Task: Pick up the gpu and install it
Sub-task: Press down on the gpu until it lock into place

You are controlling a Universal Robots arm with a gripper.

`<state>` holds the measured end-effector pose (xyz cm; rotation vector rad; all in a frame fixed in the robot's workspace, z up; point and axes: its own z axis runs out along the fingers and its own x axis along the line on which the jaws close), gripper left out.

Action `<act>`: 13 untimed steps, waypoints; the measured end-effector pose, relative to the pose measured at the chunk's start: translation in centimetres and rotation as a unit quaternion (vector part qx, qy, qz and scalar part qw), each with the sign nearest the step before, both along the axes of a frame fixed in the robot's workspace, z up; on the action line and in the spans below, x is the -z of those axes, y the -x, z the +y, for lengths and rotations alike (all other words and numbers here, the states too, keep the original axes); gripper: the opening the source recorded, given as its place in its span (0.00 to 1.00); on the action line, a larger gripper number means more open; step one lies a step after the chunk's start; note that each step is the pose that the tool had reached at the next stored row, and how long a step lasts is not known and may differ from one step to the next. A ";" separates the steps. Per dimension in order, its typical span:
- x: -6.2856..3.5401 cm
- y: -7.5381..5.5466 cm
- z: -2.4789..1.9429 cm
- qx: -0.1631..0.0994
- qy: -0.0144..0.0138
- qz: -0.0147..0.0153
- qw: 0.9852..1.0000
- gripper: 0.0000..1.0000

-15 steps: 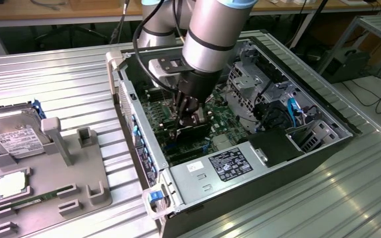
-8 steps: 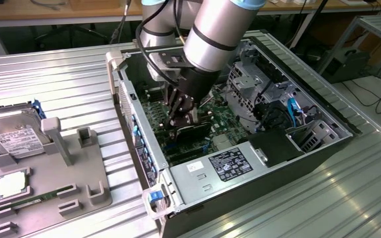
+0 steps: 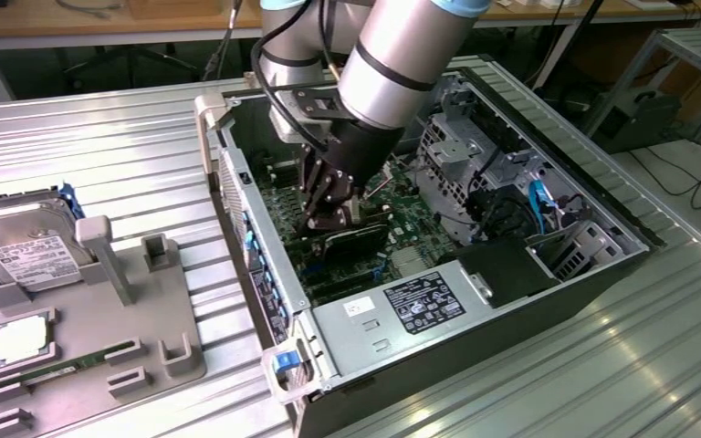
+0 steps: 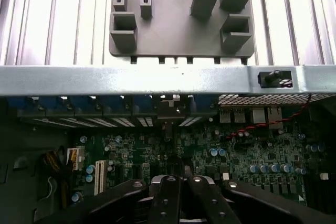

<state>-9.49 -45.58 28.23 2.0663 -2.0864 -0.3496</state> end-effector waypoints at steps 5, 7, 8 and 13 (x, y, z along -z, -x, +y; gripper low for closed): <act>-0.12 0.0 0.00 0.000 0.000 0.046 0.999 0.11; -0.16 0.0 0.00 0.000 0.000 0.064 0.998 0.11; -0.17 -0.1 0.00 0.000 0.000 0.073 0.997 0.11; -0.21 -0.5 0.00 0.000 0.000 0.118 0.993 0.11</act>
